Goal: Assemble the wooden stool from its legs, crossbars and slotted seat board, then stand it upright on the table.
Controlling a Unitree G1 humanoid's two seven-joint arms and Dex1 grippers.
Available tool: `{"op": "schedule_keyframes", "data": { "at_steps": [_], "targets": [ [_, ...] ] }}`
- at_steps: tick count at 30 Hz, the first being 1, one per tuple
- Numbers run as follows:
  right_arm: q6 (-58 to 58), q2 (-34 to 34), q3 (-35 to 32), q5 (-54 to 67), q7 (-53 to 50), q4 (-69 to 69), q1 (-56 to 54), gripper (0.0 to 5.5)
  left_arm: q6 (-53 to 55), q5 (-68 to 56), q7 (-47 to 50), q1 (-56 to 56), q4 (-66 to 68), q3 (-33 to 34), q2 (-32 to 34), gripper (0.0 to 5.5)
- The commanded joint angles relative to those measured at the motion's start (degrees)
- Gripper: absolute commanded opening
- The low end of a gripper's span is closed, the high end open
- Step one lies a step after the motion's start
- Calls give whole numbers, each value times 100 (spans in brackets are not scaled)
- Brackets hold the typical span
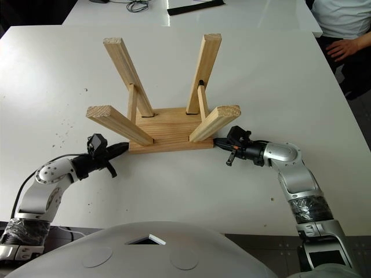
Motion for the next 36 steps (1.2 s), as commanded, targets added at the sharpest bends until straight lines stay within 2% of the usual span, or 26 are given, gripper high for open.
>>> {"op": "schedule_keyframes", "data": {
  "at_steps": [1,6,16,27,30,36],
  "targets": [
    [176,-50,78,-123,20,82,151,0,38,38,-87,88,73,119,199,1],
    [149,-46,74,-132,-13,75,213,0,143,-83,-309,210,-163,86,319,1],
    [195,-42,162,-94,69,-58,222,0,208,-53,-124,74,-226,-100,-11,1],
    [464,6,262,151,252,-531,260,0,350,-154,-238,159,-593,-247,10,1],
    [643,-244,92,405,429,-1056,548,0,448,-344,-498,447,-1035,-193,260,1],
    [942,-838,-336,887,807,-2115,1340,0,738,-841,-1046,1349,-1957,317,1011,1]
  ]
}}
